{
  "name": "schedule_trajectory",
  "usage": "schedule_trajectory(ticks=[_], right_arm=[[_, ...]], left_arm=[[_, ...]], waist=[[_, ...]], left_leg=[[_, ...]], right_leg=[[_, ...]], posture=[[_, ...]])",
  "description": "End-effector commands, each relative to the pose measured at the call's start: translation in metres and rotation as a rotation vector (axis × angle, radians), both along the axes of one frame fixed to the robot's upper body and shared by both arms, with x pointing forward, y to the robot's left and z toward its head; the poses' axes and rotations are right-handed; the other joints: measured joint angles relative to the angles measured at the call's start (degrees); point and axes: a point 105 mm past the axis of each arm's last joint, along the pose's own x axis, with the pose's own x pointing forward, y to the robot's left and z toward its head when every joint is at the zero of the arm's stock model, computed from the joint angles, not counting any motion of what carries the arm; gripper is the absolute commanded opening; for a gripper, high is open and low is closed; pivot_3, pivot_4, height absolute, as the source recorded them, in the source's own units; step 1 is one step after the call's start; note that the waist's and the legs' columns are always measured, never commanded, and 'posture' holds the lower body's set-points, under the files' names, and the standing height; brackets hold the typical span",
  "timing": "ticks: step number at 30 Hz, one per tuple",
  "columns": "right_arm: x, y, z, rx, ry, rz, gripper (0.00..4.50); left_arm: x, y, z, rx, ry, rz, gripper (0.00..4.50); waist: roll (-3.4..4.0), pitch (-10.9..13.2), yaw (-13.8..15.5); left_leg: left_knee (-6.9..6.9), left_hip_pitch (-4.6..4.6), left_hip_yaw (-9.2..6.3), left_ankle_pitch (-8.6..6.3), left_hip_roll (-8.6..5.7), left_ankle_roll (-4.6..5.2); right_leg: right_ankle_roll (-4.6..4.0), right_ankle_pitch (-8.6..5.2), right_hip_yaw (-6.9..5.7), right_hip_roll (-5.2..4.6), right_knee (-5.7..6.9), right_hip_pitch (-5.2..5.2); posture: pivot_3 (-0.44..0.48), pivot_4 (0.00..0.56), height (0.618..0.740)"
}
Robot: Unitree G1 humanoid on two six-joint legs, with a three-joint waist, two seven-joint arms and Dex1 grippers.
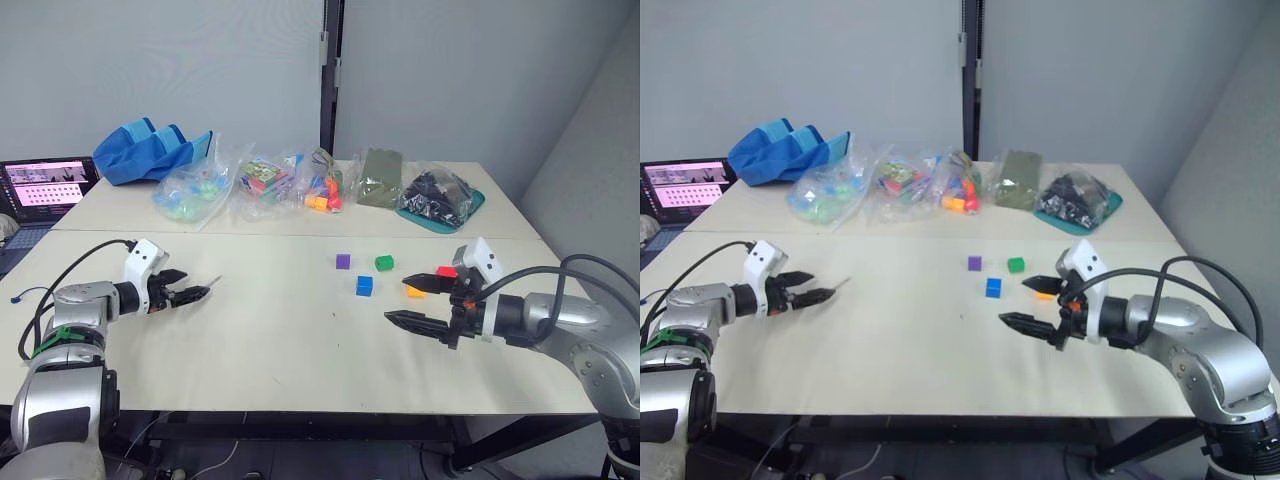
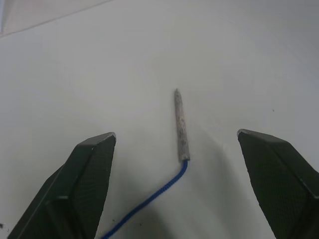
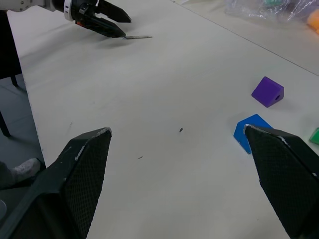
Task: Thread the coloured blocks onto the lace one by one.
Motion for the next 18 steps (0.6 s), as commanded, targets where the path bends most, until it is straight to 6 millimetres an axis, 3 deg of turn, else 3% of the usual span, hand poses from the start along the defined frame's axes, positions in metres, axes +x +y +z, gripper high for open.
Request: schedule_trajectory(ticks=[1, 2, 5, 10, 15, 18], right_arm=[[0.001, 0.001, 0.011, 0.005, -0.057, 0.011, 4.5], [0.001, 0.001, 0.011, 0.005, -0.057, 0.01, 4.5], [0.0, 0.0, 0.011, 0.004, -0.057, 0.004, 4.5], [0.0, -0.002, 0.01, 0.002, -0.057, -0.002, 4.5], [0.0, -0.002, 0.01, -0.002, -0.057, -0.005, 4.5], [0.0, -0.003, 0.01, -0.004, -0.056, -0.007, 4.5]], left_arm=[[0.004, 0.003, -0.001, 0.061, 0.0, 0.029, 4.12], [0.004, 0.003, -0.004, 0.069, 0.01, 0.036, 4.12], [0.001, 0.001, -0.014, 0.086, 0.038, 0.02, 3.34], [0.002, -0.003, -0.016, 0.066, 0.028, 0.02, 1.68], [0.008, -0.01, -0.003, 0.04, -0.039, 0.0, 0.02], [0.012, -0.01, 0.015, -0.005, -0.103, 0.005, 0.02]], waist=[[0.0, 0.0, -0.01], [0.0, 0.0, -0.01], [0.0, 0.0, -0.01], [0.0, 0.0, 0.13], [0.0, 0.0, 0.51], [0.0, 0.0, 0.46]], left_leg=[[0.0, 0.0, 0.0, 0.0, 0.0, 0.0], [0.0, 0.0, 0.0, 0.0, 0.0, 0.0], [-0.01, 0.01, 0.0, 0.0, 0.0, 0.0], [0.0, 0.01, 0.0, 0.0, 0.0, 0.0], [0.0, 0.01, 0.0, 0.0, -0.01, 0.0], [0.0, 0.01, 0.0, 0.0, 0.0, 0.0]], right_leg=[[0.0, 0.0, 0.0, 0.0, 0.0, 0.0], [0.0, 0.0, 0.0, 0.0, 0.0, 0.0], [0.0, 0.0, 0.0, 0.0, 0.0, 0.0], [0.0, 0.0, 0.0, 0.0, 0.0, 0.01], [0.0, 0.0, 0.0, 0.0, 0.0, 0.01], [0.0, 0.0, 0.0, 0.0, 0.0, 0.01]], posture=[[0.0, 0.15, 0.717], [0.0, 0.15, 0.717], [0.0, 0.15, 0.717], [0.0, 0.15, 0.717], [0.0, 0.15, 0.717], [0.0, 0.15, 0.717]])
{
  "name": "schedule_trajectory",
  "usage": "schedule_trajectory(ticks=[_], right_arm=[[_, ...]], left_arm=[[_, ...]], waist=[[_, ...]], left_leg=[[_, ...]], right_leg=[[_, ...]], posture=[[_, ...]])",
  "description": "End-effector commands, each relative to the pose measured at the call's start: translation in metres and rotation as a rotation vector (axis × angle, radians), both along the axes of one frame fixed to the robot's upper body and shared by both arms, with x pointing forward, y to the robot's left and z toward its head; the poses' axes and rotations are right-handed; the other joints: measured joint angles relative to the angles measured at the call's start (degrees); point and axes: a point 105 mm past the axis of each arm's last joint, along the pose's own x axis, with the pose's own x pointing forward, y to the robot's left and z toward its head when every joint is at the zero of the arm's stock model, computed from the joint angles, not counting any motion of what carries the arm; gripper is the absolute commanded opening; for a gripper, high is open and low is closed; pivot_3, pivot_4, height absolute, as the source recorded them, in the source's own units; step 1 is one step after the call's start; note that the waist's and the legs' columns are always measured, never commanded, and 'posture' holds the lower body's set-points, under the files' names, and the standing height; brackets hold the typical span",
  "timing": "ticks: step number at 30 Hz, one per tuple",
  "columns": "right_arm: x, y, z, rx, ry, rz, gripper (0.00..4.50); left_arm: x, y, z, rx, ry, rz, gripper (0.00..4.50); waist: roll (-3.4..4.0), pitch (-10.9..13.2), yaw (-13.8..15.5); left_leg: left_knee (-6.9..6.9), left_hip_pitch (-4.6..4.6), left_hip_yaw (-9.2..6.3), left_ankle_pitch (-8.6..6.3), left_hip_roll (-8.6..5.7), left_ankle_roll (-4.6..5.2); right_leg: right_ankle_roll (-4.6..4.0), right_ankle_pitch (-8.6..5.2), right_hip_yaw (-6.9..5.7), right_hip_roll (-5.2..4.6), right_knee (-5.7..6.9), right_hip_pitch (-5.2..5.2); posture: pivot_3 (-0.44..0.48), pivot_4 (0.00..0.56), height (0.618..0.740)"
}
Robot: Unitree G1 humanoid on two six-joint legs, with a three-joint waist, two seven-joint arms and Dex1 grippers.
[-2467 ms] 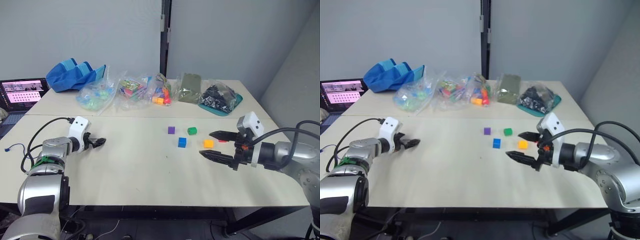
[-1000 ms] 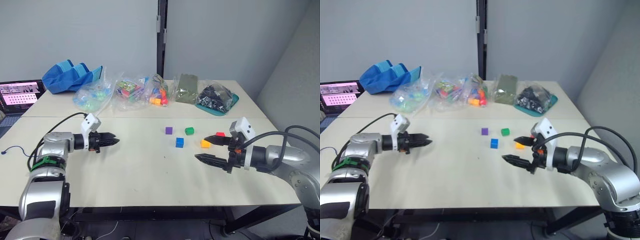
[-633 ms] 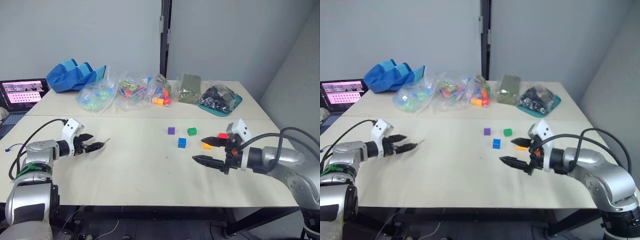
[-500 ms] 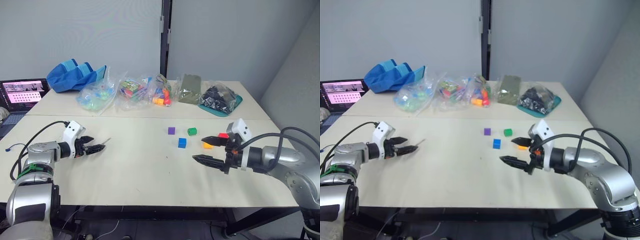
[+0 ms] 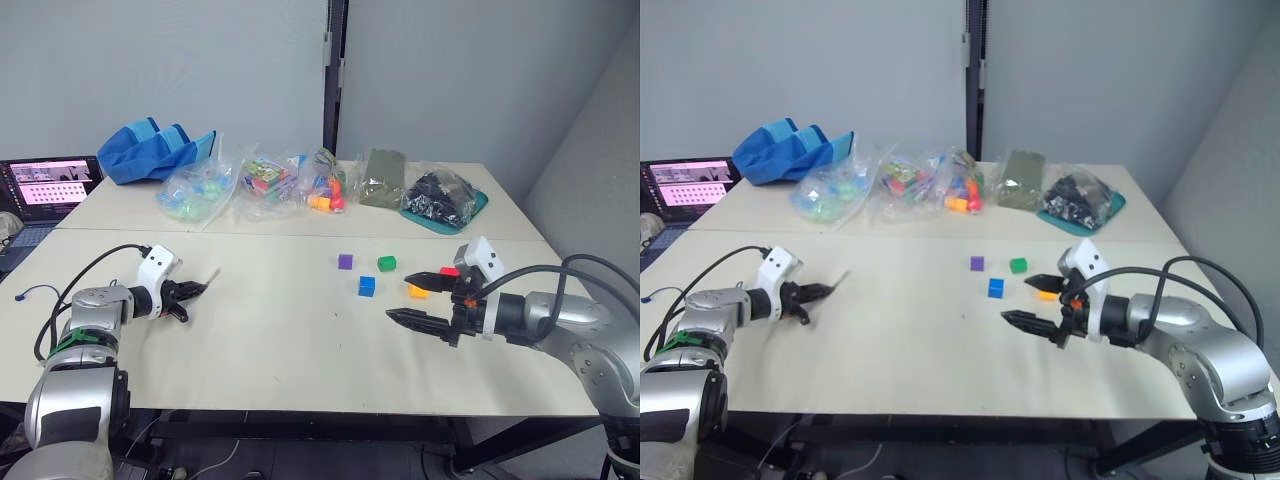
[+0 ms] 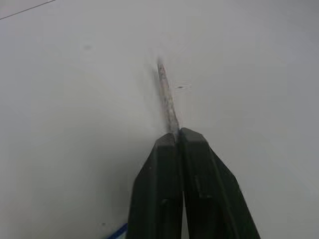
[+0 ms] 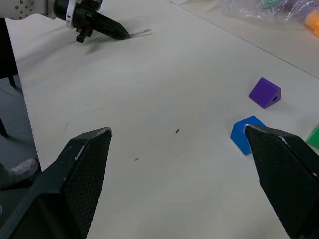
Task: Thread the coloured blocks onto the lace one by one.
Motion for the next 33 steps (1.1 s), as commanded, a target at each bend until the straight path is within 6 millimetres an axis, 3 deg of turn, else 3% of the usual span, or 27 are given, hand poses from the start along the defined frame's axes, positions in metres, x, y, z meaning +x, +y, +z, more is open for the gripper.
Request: schedule_trajectory(ticks=[1, 6, 11, 16, 22, 26, 31, 33], right_arm=[[-0.003, -0.001, 0.011, -0.007, -0.058, 0.004, 4.5], [-0.003, -0.002, 0.01, -0.007, -0.056, 0.002, 4.5], [-0.004, -0.002, 0.011, -0.005, -0.054, -0.002, 4.5], [-0.006, -0.004, 0.01, -0.006, -0.049, -0.018, 4.5], [-0.015, -0.006, 0.007, 0.002, -0.037, -0.04, 4.5], [-0.022, -0.007, 0.003, 0.0, -0.023, -0.055, 4.5], [-0.027, -0.008, 0.0, 0.001, -0.015, -0.069, 4.5], [-0.027, -0.008, 0.0, 0.002, -0.014, -0.072, 4.5]], left_arm=[[0.007, -0.004, 0.032, -0.063, -0.113, -0.027, 0.02], [0.003, -0.03, 0.052, -0.136, -0.159, -0.215, 0.02], [-0.003, -0.069, 0.05, -0.126, -0.129, -0.442, 0.02], [-0.015, -0.118, 0.037, -0.086, -0.081, -0.654, 0.02], [-0.042, -0.171, 0.005, -0.01, -0.04, -0.867, 0.02], [-0.053, -0.181, -0.007, 0.029, -0.027, -0.911, 0.02], [-0.051, -0.176, -0.023, 0.102, -0.017, -0.86, 0.02], [-0.052, -0.176, -0.024, 0.086, -0.028, -0.859, 0.68]], waist=[[-0.01, 0.0, -0.03], [-0.01, 0.0, 0.01], [-0.01, 0.0, -0.03], [-0.01, 0.0, -0.13], [-0.01, 0.0, -0.31], [-0.01, 0.01, -0.22], [-0.01, 0.01, -0.34], [-0.01, 0.01, -0.31]], left_leg=[[0.0, 0.0, 0.0, 0.0, 0.0, 0.0], [0.0, -0.01, 0.0, 0.0, 0.0, 0.0], [0.0, -0.01, 0.0, 0.0, 0.0, 0.0], [0.01, 0.0, 0.0, 0.0, 0.0, 0.0], [0.03, 0.03, -0.01, 0.0, 0.0, 0.02], [0.06, 0.02, -0.02, -0.01, 0.0, 0.02], [0.07, 0.07, -0.02, -0.02, 0.0, 0.05], [0.07, 0.08, -0.02, -0.02, 0.0, 0.05]], right_leg=[[0.0, 0.0, 0.0, 0.0, 0.0, 0.0], [0.0, 0.0, 0.0, 0.0, 0.0, 0.0], [0.0, 0.0, 0.0, 0.0, 0.0, 0.02], [0.0, 0.0, 0.01, 0.0, -0.01, 0.04], [0.0, -0.01, 0.01, 0.0, -0.02, 0.08], [0.0, -0.01, 0.01, 0.0, -0.04, 0.11], [0.0, -0.02, 0.02, 0.0, -0.04, 0.14], [0.0, -0.02, 0.02, 0.0, -0.05, 0.15]], posture=[[0.0, 0.15, 0.717], [0.0, 0.15, 0.717], [0.0, 0.15, 0.717], [0.0, 0.15, 0.717], [0.0, 0.15, 0.717], [0.0, 0.15, 0.717], [0.0, 0.15, 0.717], [0.0, 0.15, 0.717]])
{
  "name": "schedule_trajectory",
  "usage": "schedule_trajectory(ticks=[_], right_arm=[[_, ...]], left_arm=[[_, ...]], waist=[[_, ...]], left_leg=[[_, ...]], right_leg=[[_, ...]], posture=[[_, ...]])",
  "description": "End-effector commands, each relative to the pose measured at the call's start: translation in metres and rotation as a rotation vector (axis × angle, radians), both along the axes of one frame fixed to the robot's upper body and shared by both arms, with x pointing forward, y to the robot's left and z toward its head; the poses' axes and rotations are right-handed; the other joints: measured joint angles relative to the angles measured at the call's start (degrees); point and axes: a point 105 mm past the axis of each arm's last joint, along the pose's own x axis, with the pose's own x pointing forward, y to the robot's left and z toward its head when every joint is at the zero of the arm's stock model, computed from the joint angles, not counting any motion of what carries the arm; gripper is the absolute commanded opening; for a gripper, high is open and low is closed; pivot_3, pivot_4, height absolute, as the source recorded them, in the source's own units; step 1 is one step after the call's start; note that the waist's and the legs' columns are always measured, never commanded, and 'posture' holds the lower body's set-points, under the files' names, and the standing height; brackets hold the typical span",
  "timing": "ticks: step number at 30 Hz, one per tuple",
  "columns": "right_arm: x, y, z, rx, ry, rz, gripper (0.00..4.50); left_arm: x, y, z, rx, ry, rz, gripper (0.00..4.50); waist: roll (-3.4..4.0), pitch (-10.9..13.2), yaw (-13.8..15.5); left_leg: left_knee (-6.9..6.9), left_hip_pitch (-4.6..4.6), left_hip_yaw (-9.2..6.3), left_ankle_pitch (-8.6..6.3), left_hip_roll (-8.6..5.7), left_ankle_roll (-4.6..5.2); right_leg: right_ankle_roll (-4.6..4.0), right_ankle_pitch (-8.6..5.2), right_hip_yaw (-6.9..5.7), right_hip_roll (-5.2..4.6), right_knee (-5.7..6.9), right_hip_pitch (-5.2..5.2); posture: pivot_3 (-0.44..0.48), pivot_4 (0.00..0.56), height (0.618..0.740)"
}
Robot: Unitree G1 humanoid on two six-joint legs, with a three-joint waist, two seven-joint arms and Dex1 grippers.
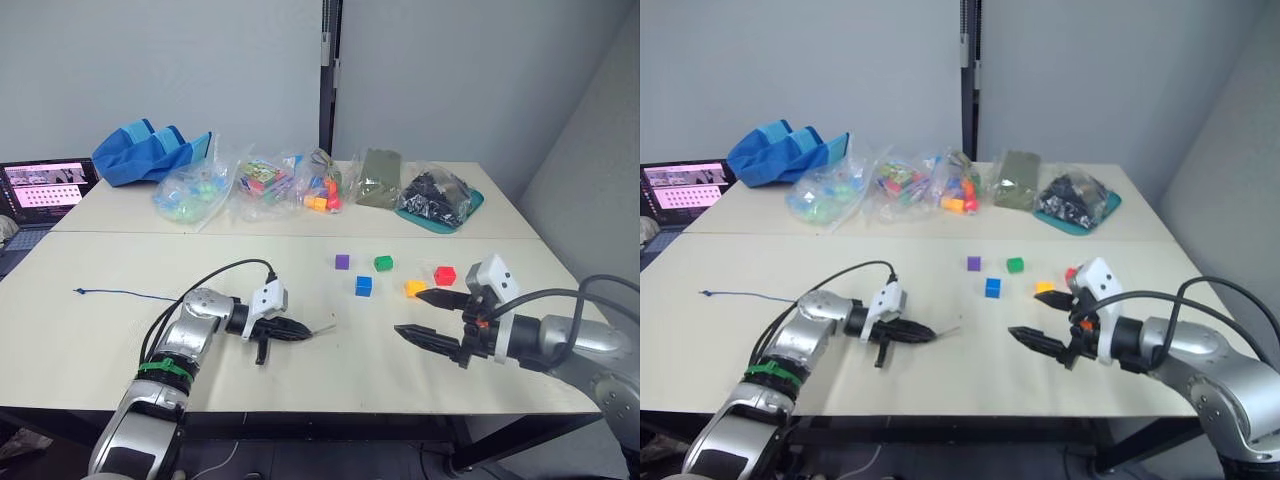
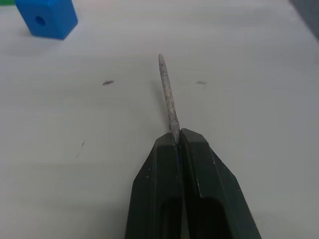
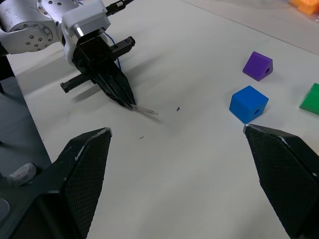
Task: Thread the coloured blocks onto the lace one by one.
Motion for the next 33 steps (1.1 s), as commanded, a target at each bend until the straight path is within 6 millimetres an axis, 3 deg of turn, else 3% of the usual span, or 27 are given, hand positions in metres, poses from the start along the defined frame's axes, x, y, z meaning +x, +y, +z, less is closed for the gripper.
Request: schedule_trajectory(ticks=[1, 3, 12, 19, 25, 29, 30, 33], right_arm=[[-0.004, 0.0, 0.012, -0.005, -0.054, 0.0, 4.5], [-0.004, -0.001, 0.013, -0.006, -0.055, -0.002, 4.5], [-0.002, -0.001, 0.013, -0.012, -0.057, 0.001, 4.5], [-0.001, -0.001, 0.013, -0.012, -0.057, 0.004, 4.5], [-0.002, -0.003, 0.012, -0.023, -0.051, 0.001, 4.5], [-0.002, -0.003, 0.012, -0.024, -0.05, 0.0, 4.5], [-0.002, -0.003, 0.011, -0.024, -0.049, 0.0, 4.5], [-0.002, -0.002, 0.011, -0.023, -0.048, 0.002, 4.5]], left_arm=[[0.0, 0.003, 0.001, -0.005, -0.032, 0.008, 0.94], [-0.003, -0.001, -0.002, -0.001, -0.052, -0.014, 1.6], [-0.005, -0.004, -0.01, 0.027, -0.072, -0.048, 1.6], [0.0, -0.02, -0.01, -0.022, -0.076, -0.055, 1.6], [0.002, -0.017, -0.017, 0.012, -0.06, -0.052, 1.6], [-0.001, -0.015, -0.021, 0.037, -0.071, -0.077, 0.55], [-0.001, -0.016, -0.022, 0.04, -0.075, -0.08, 0.1], [-0.001, -0.017, -0.021, 0.031, -0.085, -0.082, 0.04]], waist=[[0.0, 0.0, 0.01], [0.0, 0.0, 0.01], [0.01, 0.0, 0.2], [0.01, -0.01, 0.56], [0.02, -0.01, 0.55], [0.05, -0.03, 0.5], [0.05, -0.03, 0.47], [0.05, -0.03, 0.4]], left_leg=[[0.0, 0.0, 0.0, 0.0, 0.0, 0.0], [0.0, 0.0, 0.0, 0.0, 0.0, 0.0], [0.01, 0.01, 0.0, 0.0, 0.0, 0.0], [0.03, 0.01, 0.0, 0.0, -0.03, 0.0], [0.03, 0.01, 0.0, 0.0, -0.04, 0.0], [0.03, 0.05, -0.01, 0.0, -0.04, 0.0], [0.03, 0.05, -0.01, 0.0, -0.04, 0.0], [0.03, 0.06, -0.01, 0.0, -0.04, 0.0]], right_leg=[[0.0, 0.0, 0.0, 0.0, 0.0, 0.0], [0.0, 0.0, 0.0, 0.0, 0.0, 0.0], [0.0, 0.0, 0.0, -0.01, -0.04, 0.05], [0.0, 0.0, -0.01, -0.04, -0.1, 0.1], [0.0, 0.0, -0.01, -0.04, -0.1, 0.11], [0.0, 0.0, -0.01, -0.04, -0.1, 0.14], [0.0, 0.0, -0.01, -0.04, -0.09, 0.14], [0.0, 0.0, -0.01, -0.04, -0.09, 0.14]], posture=[[0.0, 0.15, 0.717], [0.0, 0.15, 0.717], [0.0, 0.15, 0.717], [0.0, 0.15, 0.717], [0.0, 0.15, 0.717], [0.0, 0.15, 0.717], [0.0, 0.15, 0.717], [0.0, 0.15, 0.717]])
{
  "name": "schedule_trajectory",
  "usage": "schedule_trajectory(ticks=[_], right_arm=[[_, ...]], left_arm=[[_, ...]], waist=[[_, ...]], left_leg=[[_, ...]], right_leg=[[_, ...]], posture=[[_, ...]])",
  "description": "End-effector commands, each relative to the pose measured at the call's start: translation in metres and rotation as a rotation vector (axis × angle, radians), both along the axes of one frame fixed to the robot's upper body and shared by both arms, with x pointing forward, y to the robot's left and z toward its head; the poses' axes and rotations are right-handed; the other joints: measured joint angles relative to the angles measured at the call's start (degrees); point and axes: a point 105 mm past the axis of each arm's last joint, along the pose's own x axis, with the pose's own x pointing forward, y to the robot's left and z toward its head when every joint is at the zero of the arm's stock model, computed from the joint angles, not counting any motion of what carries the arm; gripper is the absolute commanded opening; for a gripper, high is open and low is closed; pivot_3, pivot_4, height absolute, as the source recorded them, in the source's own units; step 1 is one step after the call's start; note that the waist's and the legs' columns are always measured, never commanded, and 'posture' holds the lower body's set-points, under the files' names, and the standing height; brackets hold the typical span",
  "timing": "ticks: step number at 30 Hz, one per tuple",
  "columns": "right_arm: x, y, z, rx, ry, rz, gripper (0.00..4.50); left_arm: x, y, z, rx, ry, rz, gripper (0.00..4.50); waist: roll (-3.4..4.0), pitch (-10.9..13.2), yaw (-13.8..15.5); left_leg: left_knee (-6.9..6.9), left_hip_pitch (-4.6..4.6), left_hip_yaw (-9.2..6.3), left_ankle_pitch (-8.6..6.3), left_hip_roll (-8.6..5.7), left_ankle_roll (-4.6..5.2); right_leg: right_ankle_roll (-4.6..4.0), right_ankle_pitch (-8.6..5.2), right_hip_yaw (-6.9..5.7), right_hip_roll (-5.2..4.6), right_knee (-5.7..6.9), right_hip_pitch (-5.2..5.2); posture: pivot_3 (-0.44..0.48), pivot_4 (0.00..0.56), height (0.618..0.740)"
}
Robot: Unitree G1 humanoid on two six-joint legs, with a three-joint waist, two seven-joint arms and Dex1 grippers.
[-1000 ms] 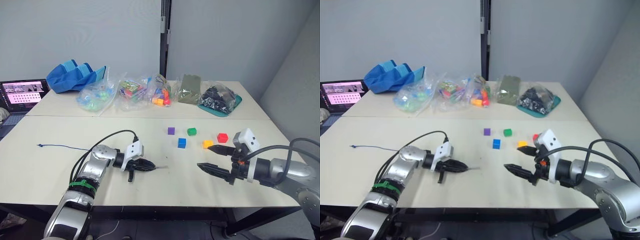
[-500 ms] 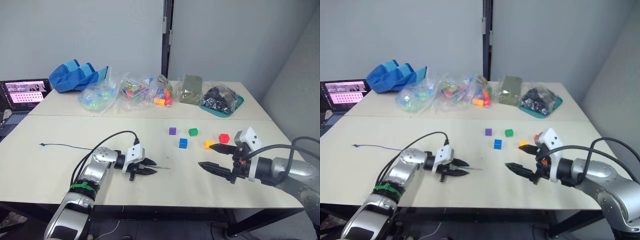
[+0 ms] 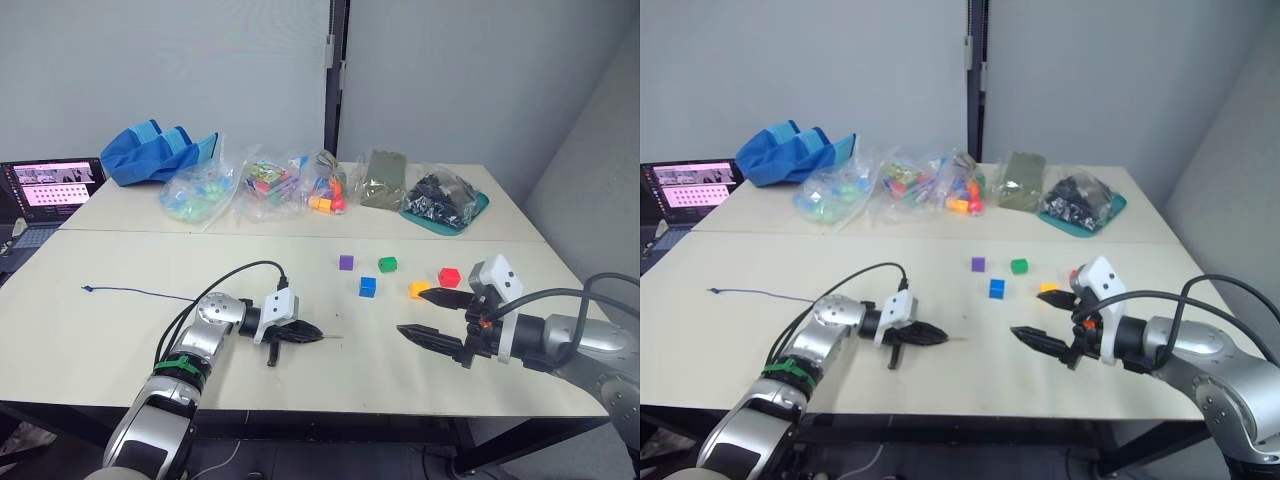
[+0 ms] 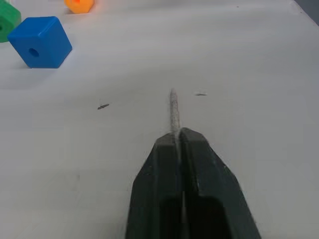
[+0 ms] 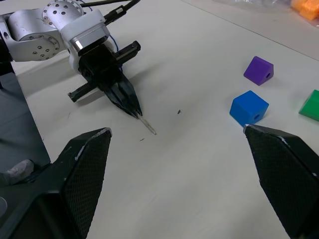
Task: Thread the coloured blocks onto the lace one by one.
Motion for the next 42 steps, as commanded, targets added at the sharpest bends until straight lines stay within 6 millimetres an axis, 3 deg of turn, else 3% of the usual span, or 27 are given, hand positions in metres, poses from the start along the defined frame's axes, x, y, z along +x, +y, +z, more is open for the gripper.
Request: schedule_trajectory(ticks=[1, 6, 15, 23, 29, 34, 39, 42], right_arm=[[-0.001, 0.0, 0.007, -0.006, -0.037, 0.007, 4.5], [0.001, -0.009, 0.012, -0.013, -0.065, -0.021, 4.5], [0.0, -0.024, 0.008, -0.045, -0.078, -0.065, 4.5], [-0.002, -0.053, 0.001, -0.072, -0.16, -0.244, 4.5], [-0.015, -0.088, -0.019, -0.053, -0.191, -0.464, 4.5], [-0.03, -0.111, -0.039, -0.001, -0.209, -0.63, 4.5], [-0.041, -0.122, -0.06, -0.034, -0.176, -0.669, 4.5], [-0.041, -0.124, -0.063, -0.012, -0.179, -0.684, 4.5]], left_arm=[[-0.002, 0.001, -0.012, 0.043, 0.019, 0.008, 0.04], [0.003, 0.001, 0.017, -0.081, 0.002, 0.038, 0.04], [-0.003, 0.006, 0.046, -0.139, -0.013, 0.037, 0.04], [-0.029, 0.01, 0.074, -0.187, 0.097, -0.067, 0.04], [-0.04, 0.008, 0.099, -0.192, 0.159, -0.144, 0.04], [-0.042, 0.009, 0.109, -0.167, 0.173, -0.194, 0.04], [-0.036, 0.009, 0.113, -0.16, 0.156, -0.193, 0.04], [-0.037, 0.009, 0.115, -0.168, 0.148, -0.19, 0.04]], waist=[[0.0, 0.0, 0.02], [0.0, 0.01, -0.03], [-0.01, 0.01, -0.2], [-0.02, 0.02, -0.2], [-0.01, 0.01, -0.03], [0.0, 0.01, -0.34], [0.01, 0.0, -0.94], [0.01, 0.0, -1.18]], left_leg=[[0.0, 0.0, 0.0, 0.0, 0.0, 0.0], [0.0, -0.01, 0.0, 0.0, 0.0, 0.0], [-0.05, -0.02, 0.0, -0.01, 0.01, 0.01], [-0.05, -0.02, 0.0, -0.01, 0.01, 0.01], [-0.03, -0.02, -0.02, -0.02, 0.0, 0.02], [-0.06, -0.01, -0.03, -0.02, 0.0, 0.03], [-0.07, 0.0, -0.03, -0.03, 0.01, 0.03], [-0.08, -0.01, -0.03, -0.03, 0.01, 0.04]], right_leg=[[0.0, 0.0, 0.0, 0.0, 0.0, 0.0], [0.0, 0.0, 0.0, 0.0, 0.0, -0.01], [0.0, 0.0, 0.0, 0.01, -0.01, -0.05], [0.01, -0.01, 0.0, 0.01, -0.03, -0.05], [0.02, -0.03, -0.03, 0.01, -0.05, -0.03], [0.0, -0.04, -0.03, 0.01, -0.06, -0.03], [-0.02, -0.05, -0.03, 0.01, -0.06, -0.03], [-0.03, -0.06, -0.04, 0.01, -0.06, -0.03]], posture=[[0.0, 0.15, 0.717], [0.0, 0.15, 0.717], [0.0, 0.15, 0.717], [0.0, 0.15, 0.717], [0.0, 0.15, 0.717], [0.0, 0.15, 0.717], [0.0, 0.15, 0.717], [0.0, 0.15, 0.717]])
